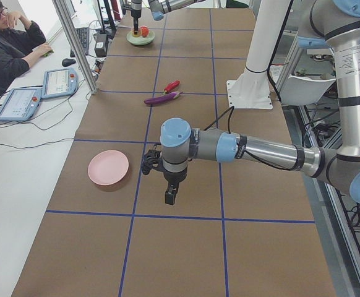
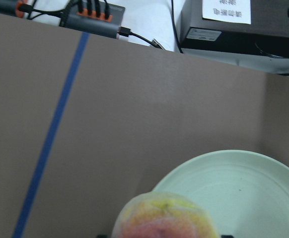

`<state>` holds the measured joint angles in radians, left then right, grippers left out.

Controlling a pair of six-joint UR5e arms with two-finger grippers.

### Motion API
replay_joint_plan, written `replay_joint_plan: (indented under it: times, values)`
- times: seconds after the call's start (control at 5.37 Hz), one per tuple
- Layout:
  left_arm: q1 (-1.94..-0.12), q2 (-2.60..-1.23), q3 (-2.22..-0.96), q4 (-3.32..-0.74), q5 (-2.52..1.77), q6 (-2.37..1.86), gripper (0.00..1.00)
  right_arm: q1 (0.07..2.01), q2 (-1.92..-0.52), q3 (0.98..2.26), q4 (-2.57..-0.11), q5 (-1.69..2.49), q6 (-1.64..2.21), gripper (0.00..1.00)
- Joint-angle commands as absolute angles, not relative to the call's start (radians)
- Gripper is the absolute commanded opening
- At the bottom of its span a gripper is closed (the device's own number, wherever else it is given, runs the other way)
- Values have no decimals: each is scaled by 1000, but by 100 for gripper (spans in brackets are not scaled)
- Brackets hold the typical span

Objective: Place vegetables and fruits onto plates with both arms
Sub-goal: 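Carry the peach with the right gripper to the pale green plate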

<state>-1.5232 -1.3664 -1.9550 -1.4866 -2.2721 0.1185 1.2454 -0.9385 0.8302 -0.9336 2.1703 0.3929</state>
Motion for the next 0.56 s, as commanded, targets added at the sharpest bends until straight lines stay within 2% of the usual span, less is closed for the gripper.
replay_joint_plan:
  times: [0.0,0.19,0.37]
  values:
    - [-1523,-1371,-1956,-1488,-2269,120,100,1256,-980,781,-877,2184,400,99]
    - [-1523,-1371,-1959,-1488,-2269,120,100,1285,-971,794,-887,2222,466,100]
    - [-1523,-1374,-1962,-1488,-2269,118,100,1323,-976,908,-991,2241,463,100]
